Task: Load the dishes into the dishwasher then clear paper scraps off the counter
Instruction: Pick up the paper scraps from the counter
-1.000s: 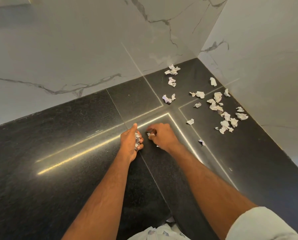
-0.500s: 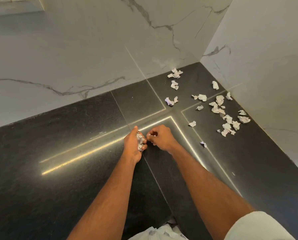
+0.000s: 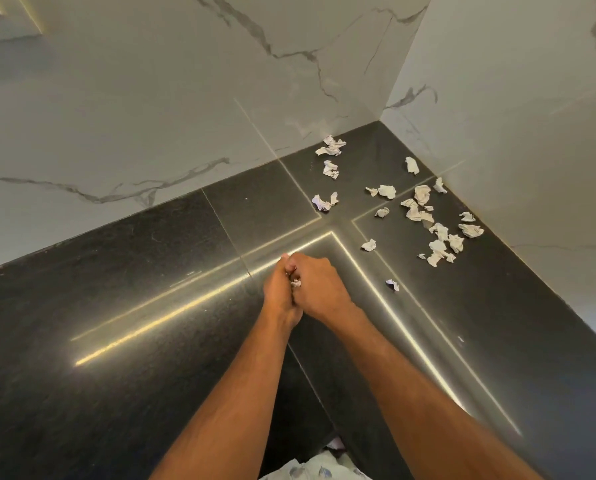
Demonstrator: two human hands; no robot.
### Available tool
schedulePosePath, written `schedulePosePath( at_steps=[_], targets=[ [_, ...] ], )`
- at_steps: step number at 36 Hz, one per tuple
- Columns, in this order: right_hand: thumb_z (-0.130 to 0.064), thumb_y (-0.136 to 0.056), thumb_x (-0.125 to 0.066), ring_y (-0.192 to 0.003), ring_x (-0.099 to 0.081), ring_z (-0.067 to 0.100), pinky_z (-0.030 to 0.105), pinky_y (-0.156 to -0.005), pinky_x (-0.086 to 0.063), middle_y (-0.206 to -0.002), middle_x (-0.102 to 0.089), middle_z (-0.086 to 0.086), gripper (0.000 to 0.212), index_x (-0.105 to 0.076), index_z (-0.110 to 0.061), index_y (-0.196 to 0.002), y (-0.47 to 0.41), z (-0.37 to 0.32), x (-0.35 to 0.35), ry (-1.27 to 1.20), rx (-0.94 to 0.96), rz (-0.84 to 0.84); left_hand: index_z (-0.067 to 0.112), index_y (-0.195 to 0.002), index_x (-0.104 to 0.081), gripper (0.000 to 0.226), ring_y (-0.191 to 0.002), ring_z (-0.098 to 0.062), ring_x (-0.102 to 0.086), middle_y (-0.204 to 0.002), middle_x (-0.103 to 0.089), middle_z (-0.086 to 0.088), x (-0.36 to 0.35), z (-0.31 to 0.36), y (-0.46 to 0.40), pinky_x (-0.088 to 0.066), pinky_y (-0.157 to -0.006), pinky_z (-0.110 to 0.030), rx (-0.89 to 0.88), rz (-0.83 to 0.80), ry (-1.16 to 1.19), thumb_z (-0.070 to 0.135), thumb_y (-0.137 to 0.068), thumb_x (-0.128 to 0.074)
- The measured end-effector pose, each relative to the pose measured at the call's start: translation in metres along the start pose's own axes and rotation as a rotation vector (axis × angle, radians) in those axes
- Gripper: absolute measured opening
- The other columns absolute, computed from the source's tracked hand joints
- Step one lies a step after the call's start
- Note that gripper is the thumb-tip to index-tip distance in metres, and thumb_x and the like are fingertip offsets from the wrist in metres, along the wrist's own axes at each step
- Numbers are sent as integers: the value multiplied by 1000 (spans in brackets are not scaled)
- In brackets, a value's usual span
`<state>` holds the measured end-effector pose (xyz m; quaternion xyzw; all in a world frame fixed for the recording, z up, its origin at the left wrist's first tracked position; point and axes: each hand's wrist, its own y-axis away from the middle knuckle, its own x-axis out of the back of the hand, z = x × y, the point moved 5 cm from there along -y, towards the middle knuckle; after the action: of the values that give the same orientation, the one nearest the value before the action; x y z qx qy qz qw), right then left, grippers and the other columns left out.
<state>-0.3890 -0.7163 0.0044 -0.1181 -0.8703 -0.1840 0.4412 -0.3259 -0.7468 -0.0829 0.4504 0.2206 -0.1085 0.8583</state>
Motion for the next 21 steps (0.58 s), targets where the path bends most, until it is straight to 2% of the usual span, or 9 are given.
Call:
schedulePosePath(
  at_steps=[2,5,7,9,11,13,14,17,21],
  targets=[
    [-4,-85,-63,-99,-68,23,38,-83,-58,-109,-71,6,33,-63,-19,-114,2,5,-2,-33,-9,-61,18,-75,-63,30,-69,-17,-62,-72,-60,-2,1,-1,-2,-52,-71,-34,17,49,3,36,-99,-59],
    [-6,-84,-63,-95,-70,21,36,-79,-59,-106,-72,2,38,-63,-24,-116,8,10,2,-31,17,-44,17,-78,-63,26,-73,-20,-63,-74,-60,-4,-2,-3,-6,-54,-75,-36,31,50,29,41,-90,-67],
    [-8,-86,-56,-85,-69,20,37,-73,-59,-97,-71,1,29,-63,-23,-109,11,15,11,-47,11,42,18,-77,-63,25,-74,-20,-63,-76,-60,-4,-9,-5,-6,-51,-78,-38,37,34,1,41,-87,-69],
    [-7,-86,-51,-74,-64,22,40,-66,-56,-85,-67,0,19,-57,-22,-95,12,20,20,-42,-9,139,20,-74,-62,24,-69,-18,-61,-74,-59,-2,-19,-8,-7,-48,-72,-35,27,-8,-61,36,-91,-66],
    [-6,-84,-49,-70,-56,24,42,-60,-49,-81,-57,-3,17,-46,-23,-84,12,25,25,20,-16,219,19,-81,-65,15,-76,-18,-62,-82,-60,-3,-31,-10,-6,-50,-72,-34,32,-66,-130,33,-86,-70],
    [-10,-84,-53,-74,-52,24,38,-59,-40,-88,-50,-3,17,-43,-23,-85,9,31,30,100,-36,234,15,-96,-70,25,-87,-21,-65,-91,-65,-8,-38,-14,-8,-53,-76,-35,26,-94,-145,33,-79,-76],
    [-13,-83,-59,-79,-51,23,37,-60,-39,-92,-49,-2,18,-45,-22,-88,7,35,33,118,-45,230,12,-101,-71,31,-87,-23,-66,-93,-66,-11,-40,-14,-7,-52,-73,-35,19,-77,-157,34,-79,-76],
    [-20,-71,-74,-85,-47,20,34,-65,-41,-97,-51,0,32,-49,-20,-90,-3,52,46,45,-55,160,10,-86,-68,22,-58,-14,-60,-74,-63,-7,-46,-15,-7,-43,-48,-24,6,-55,-162,30,-95,-65],
    [-6,-62,-85,-70,-54,7,21,-63,-45,-83,-61,-2,38,-57,-20,-82,-12,66,53,-393,-48,-135,10,-85,-69,24,-55,-12,-64,-66,-66,-3,-61,-14,-3,-51,-47,-24,20,-97,-109,24,-100,-58]
  ],
)
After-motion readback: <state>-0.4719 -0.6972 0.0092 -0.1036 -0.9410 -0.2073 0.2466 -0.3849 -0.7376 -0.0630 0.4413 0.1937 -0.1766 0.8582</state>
